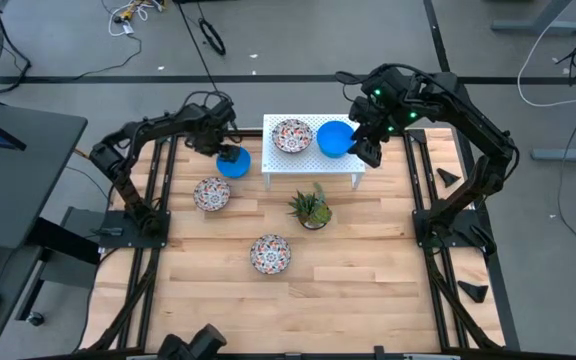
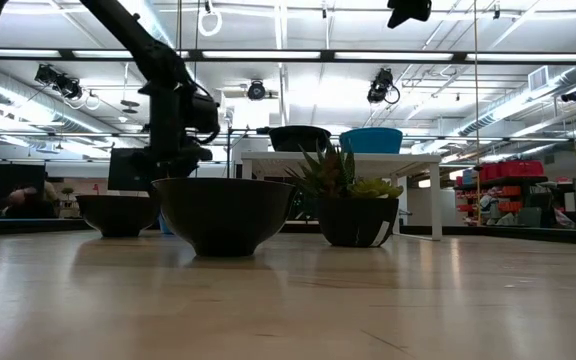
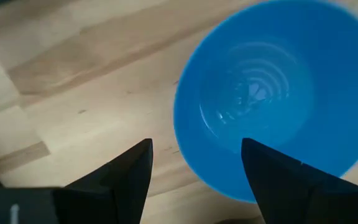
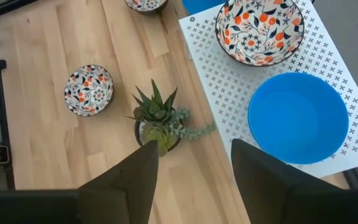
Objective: Pick & Place Mini bowls
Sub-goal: Stack the blue bowl on the blue bowl on the shelf
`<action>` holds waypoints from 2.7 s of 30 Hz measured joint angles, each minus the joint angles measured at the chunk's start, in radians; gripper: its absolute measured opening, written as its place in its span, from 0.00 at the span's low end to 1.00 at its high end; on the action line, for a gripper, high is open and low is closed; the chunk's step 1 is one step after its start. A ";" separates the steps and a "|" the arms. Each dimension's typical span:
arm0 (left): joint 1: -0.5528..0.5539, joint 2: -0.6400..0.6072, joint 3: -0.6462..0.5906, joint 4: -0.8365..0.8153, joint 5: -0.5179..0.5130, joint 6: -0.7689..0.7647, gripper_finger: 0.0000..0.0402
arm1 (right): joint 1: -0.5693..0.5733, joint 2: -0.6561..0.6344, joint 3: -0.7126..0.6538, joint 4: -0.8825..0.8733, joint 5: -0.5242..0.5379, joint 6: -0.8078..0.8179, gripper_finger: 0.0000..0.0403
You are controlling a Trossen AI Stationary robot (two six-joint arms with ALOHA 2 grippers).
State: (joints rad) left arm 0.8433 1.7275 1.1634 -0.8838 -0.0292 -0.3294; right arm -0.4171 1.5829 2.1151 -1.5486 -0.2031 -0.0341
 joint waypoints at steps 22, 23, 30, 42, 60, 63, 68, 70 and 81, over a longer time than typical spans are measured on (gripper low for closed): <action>0.008 0.000 -0.088 0.074 0.049 -0.022 0.15 | 0.000 0.001 0.000 0.053 0.003 0.028 0.51; 0.008 0.000 -0.088 0.074 0.051 -0.022 0.11 | 0.000 0.001 0.000 0.053 0.003 0.028 0.51; 0.009 -0.013 -0.086 0.072 0.059 -0.042 0.03 | 0.000 0.001 0.000 0.053 0.003 0.028 0.51; 0.048 -0.263 -0.087 0.079 0.046 -0.101 0.01 | 0.000 0.001 0.000 0.060 0.004 0.019 0.51; -0.047 -0.646 -0.087 0.195 -0.040 -0.153 0.01 | 0.048 0.001 0.000 0.377 0.003 0.188 0.51; -0.093 -0.656 -0.060 0.197 -0.068 -0.150 0.01 | 0.054 0.001 0.000 0.409 0.003 0.216 0.51; -0.185 -0.640 0.052 0.193 -0.148 -0.111 0.01 | 0.056 0.001 0.000 0.421 0.004 0.261 0.51; -0.219 -0.619 0.106 0.152 -0.193 -0.098 0.01 | 0.056 0.001 0.000 0.421 0.026 0.249 0.51; -0.396 -0.421 0.475 -0.049 -0.421 0.006 0.01 | 0.191 0.007 0.000 0.450 0.522 0.137 0.51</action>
State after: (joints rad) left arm 0.4470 1.3070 1.6388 -0.9324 -0.4500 -0.3235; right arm -0.2261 1.5898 2.1147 -1.0988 0.3193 0.1024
